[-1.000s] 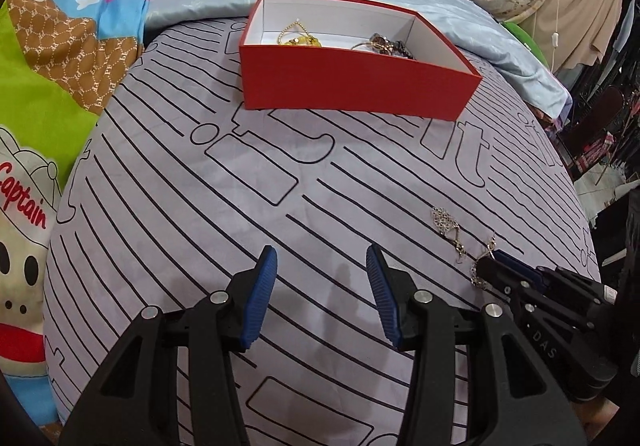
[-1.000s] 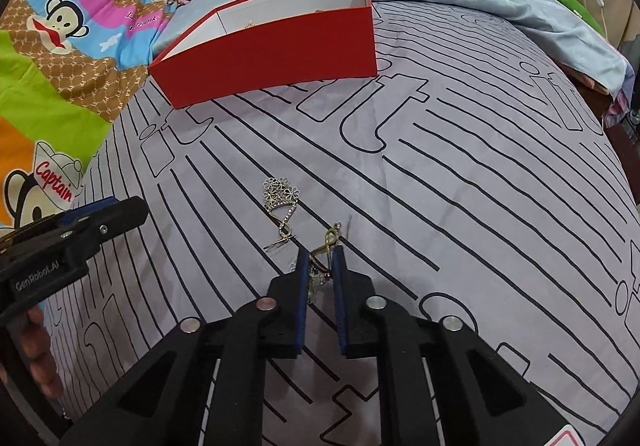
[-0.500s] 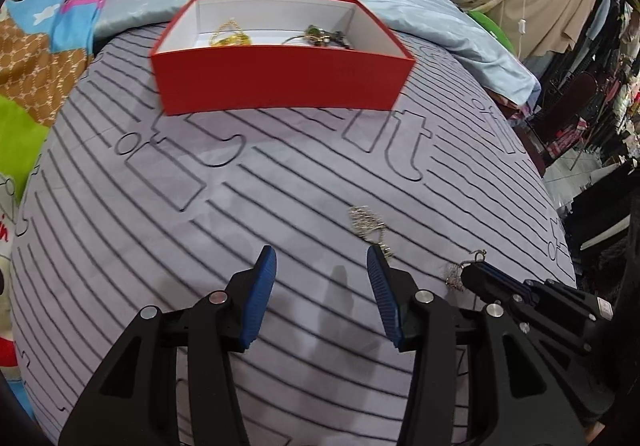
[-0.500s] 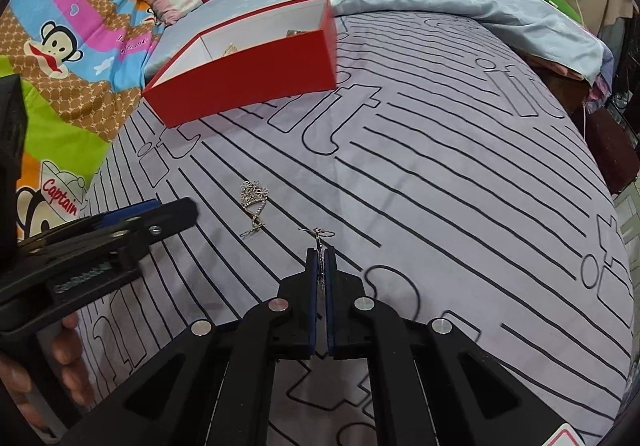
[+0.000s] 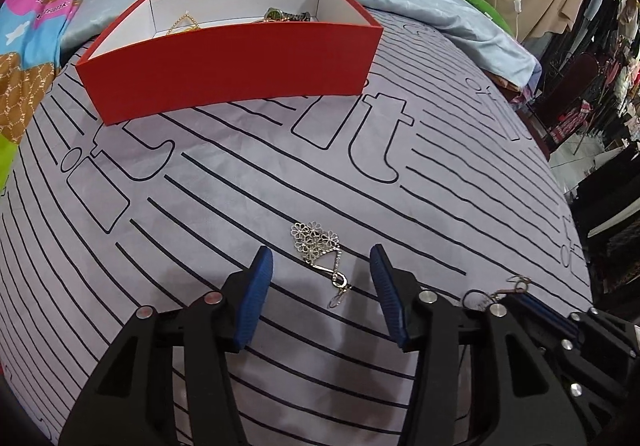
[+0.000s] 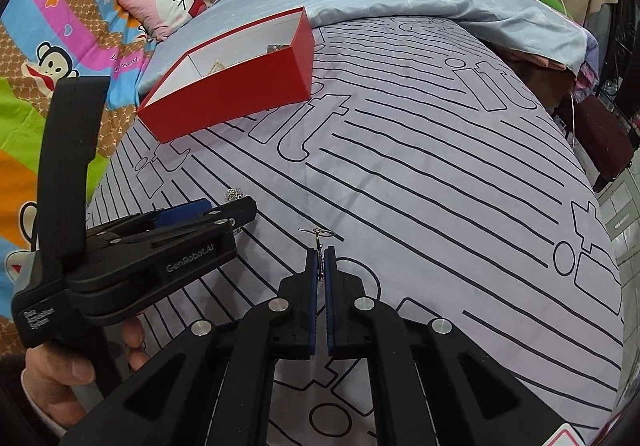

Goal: Organize jewelry

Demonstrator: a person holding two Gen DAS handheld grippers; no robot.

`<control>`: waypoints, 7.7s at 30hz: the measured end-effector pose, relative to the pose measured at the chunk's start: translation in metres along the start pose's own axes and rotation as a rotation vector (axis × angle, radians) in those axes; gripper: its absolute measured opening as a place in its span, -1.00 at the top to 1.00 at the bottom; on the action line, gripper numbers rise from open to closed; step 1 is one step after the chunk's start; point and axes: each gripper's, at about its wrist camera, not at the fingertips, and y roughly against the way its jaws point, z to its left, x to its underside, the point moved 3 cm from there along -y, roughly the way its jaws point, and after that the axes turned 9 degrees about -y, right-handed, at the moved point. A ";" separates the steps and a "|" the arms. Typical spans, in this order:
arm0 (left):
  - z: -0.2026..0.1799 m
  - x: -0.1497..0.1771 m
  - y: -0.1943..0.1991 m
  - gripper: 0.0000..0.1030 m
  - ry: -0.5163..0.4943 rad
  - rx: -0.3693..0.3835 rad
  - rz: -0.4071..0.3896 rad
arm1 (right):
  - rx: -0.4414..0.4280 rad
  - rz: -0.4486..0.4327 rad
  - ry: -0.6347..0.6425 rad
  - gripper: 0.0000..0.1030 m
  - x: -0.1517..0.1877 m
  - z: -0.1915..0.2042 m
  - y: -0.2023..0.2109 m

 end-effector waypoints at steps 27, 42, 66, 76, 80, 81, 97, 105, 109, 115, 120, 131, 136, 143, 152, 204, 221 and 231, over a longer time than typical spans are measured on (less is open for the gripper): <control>0.012 0.027 0.020 0.67 -0.019 -0.028 0.006 | -0.040 0.017 0.029 0.95 0.008 0.023 -0.002; 0.039 0.039 0.056 0.67 0.039 -0.050 -0.027 | -0.104 0.017 0.089 0.95 0.003 0.062 -0.003; 0.063 0.013 0.099 0.67 0.083 -0.054 -0.127 | -0.130 -0.029 0.111 0.95 -0.021 0.080 0.008; 0.078 0.001 0.117 0.67 0.104 -0.059 -0.179 | -0.143 -0.042 0.114 0.95 -0.029 0.085 0.012; 0.081 -0.006 0.119 0.67 0.109 -0.057 -0.191 | -0.153 -0.055 0.113 0.95 -0.037 0.087 0.015; 0.081 -0.008 0.120 0.67 0.109 -0.057 -0.193 | -0.158 -0.058 0.112 0.95 -0.040 0.088 0.016; 0.088 -0.058 0.121 0.67 0.098 -0.056 -0.254 | -0.204 -0.148 0.151 0.95 -0.100 0.116 0.019; 0.100 -0.092 0.119 0.67 0.093 -0.071 -0.300 | -0.213 -0.194 0.160 0.95 -0.135 0.126 0.013; 0.108 -0.108 0.118 0.67 0.092 -0.082 -0.320 | -0.213 -0.213 0.164 0.95 -0.151 0.130 0.008; 0.118 -0.131 0.112 0.67 0.091 -0.095 -0.346 | -0.216 -0.233 0.157 0.95 -0.173 0.133 -0.005; 0.124 -0.148 0.099 0.67 0.086 -0.099 -0.355 | -0.213 -0.233 0.172 0.95 -0.188 0.141 -0.020; 0.137 -0.172 0.049 0.67 0.088 -0.114 -0.306 | -0.204 -0.189 0.142 0.95 -0.211 0.143 -0.068; 0.143 -0.179 0.026 0.67 0.091 -0.123 -0.275 | -0.181 -0.164 0.138 0.95 -0.217 0.142 -0.091; 0.150 -0.181 0.003 0.67 0.095 -0.131 -0.241 | -0.160 -0.130 0.134 0.94 -0.218 0.140 -0.116; 0.154 -0.184 -0.008 0.66 0.097 -0.143 -0.225 | -0.152 -0.103 0.141 0.94 -0.215 0.142 -0.132; 0.097 -0.103 0.083 -0.17 0.062 -0.244 -0.257 | -0.033 -0.164 0.092 -0.13 -0.122 0.102 -0.029; 0.106 -0.060 0.119 -0.36 0.103 -0.295 -0.254 | 0.008 -0.175 0.102 -0.36 -0.090 0.102 0.004; 0.099 -0.039 0.124 -0.44 0.103 -0.310 -0.240 | 0.036 -0.191 0.114 -0.43 -0.073 0.102 0.016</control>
